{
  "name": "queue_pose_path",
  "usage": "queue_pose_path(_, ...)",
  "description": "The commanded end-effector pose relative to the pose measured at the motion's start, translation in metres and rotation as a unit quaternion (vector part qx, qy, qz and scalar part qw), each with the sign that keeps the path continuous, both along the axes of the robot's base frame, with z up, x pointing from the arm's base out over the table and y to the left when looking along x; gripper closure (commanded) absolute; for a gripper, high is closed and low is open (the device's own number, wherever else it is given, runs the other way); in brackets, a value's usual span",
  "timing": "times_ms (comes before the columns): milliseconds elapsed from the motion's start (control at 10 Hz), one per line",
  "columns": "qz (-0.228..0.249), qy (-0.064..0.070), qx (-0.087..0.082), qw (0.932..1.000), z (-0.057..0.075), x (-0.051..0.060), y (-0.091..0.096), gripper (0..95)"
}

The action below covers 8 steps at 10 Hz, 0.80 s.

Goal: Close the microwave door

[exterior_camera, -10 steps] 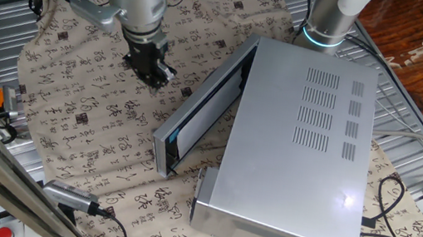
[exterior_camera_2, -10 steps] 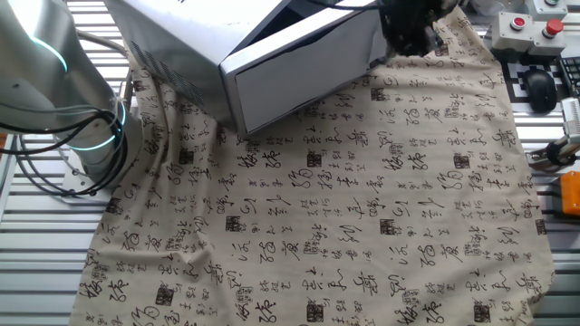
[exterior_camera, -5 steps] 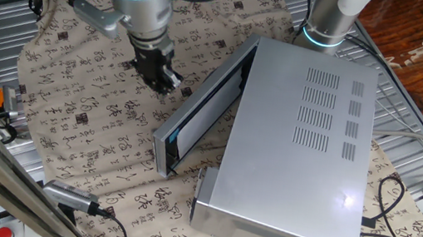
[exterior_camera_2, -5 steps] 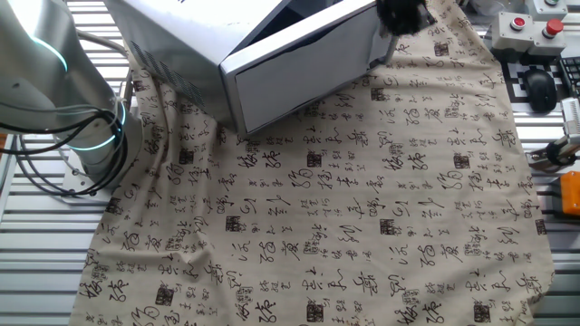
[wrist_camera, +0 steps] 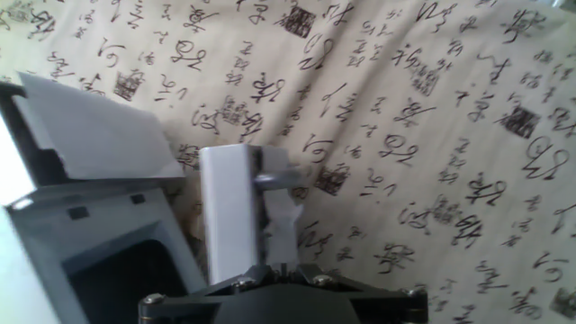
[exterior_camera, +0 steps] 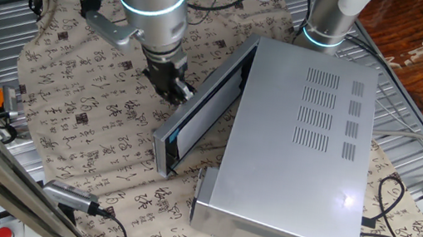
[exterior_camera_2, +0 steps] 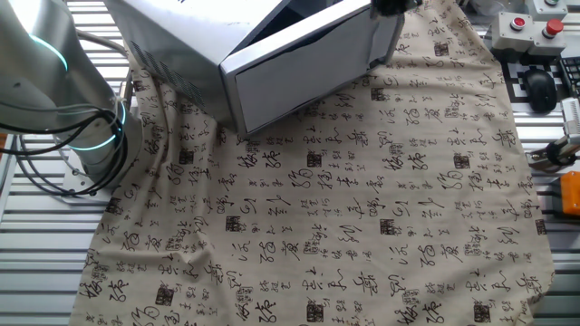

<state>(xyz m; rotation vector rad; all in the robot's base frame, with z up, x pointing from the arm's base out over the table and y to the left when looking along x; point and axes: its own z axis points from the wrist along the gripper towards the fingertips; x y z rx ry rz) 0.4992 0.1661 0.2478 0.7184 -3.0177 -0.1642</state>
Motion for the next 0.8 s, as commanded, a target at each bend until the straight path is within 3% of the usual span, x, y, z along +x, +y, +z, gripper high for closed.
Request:
queue_pose_path(100,-0.026,0.002,-0.001,0.9997,-0.002,-0.007,0.018,95.0)
queue_pose_path(500,-0.059,0.007,-0.004,0.9982,0.0,-0.026,0.043,95.0)
queue_pose_path(600,-0.055,0.013,-0.007,0.9984,0.0,-0.026,0.043,95.0)
queue_pose_path(800,-0.003,0.008,-0.008,0.9999,0.0,-0.026,0.043,95.0)
